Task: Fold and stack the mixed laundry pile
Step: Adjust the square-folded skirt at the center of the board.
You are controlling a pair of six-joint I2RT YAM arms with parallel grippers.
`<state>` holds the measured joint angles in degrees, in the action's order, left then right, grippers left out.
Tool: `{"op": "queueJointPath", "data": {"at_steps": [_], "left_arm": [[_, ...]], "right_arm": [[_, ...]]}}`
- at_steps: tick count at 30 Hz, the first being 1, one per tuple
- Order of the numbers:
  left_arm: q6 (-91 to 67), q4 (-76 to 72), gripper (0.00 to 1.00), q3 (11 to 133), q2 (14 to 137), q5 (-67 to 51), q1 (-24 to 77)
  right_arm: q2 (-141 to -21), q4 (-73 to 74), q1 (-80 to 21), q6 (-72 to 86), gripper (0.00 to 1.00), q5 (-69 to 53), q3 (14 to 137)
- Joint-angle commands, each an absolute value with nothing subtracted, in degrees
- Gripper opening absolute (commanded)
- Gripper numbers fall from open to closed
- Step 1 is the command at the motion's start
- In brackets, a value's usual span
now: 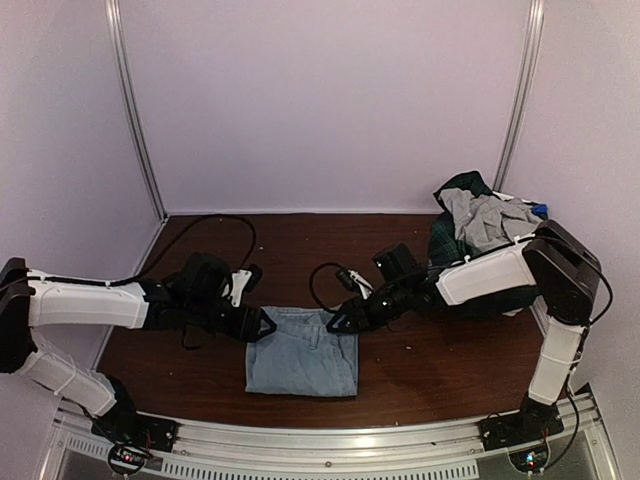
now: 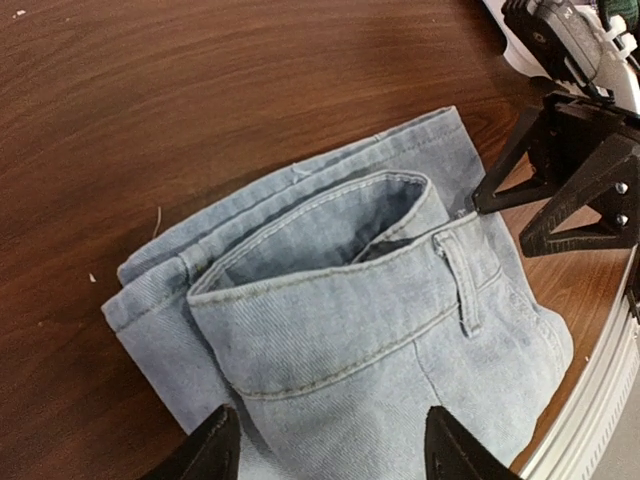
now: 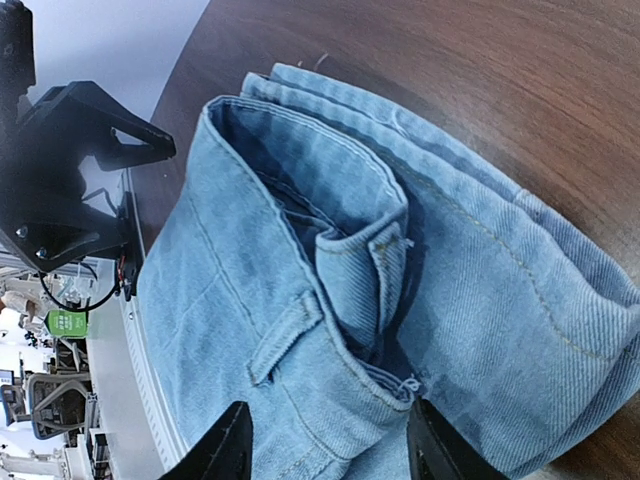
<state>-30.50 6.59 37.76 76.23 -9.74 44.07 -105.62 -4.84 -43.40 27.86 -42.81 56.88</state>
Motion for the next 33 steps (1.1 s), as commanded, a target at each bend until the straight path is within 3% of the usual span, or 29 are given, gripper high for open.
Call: {"op": "queueJointPath", "data": {"at_steps": [1, 10, 19, 21, 26, 33], "left_arm": [[-32.9, 0.6, 0.64, 37.7, 80.1, -11.9, 44.0], [-34.4, 2.9, 0.6, 39.9, 87.2, -8.3, 43.8], [-33.5, 0.3, 0.41, 39.0, 86.7, -10.0, 43.8], [-33.2, 0.3, 0.35, 38.8, 86.1, -10.2, 43.7], [-32.1, 1.4, 0.19, 39.3, 83.9, -9.5, 43.7], [-30.4, 4.8, 0.05, 41.4, 82.1, -7.7, 43.8]], "right_arm": [[-107.0, -4.1, -43.7, 27.3, 0.56, -41.1, 59.3], [-111.6, 2.4, -44.0, 23.3, 0.57, -40.5, 64.8], [-113.7, 3.9, -44.8, 21.4, 0.46, -44.0, 66.7], [-113.6, 4.1, -44.9, 21.1, 0.38, -43.8, 67.1], [-111.8, 4.2, -44.9, 20.5, 0.01, -42.9, 66.8], [-107.9, 8.2, -44.6, 19.5, 0.0, -39.7, 67.7]]}}
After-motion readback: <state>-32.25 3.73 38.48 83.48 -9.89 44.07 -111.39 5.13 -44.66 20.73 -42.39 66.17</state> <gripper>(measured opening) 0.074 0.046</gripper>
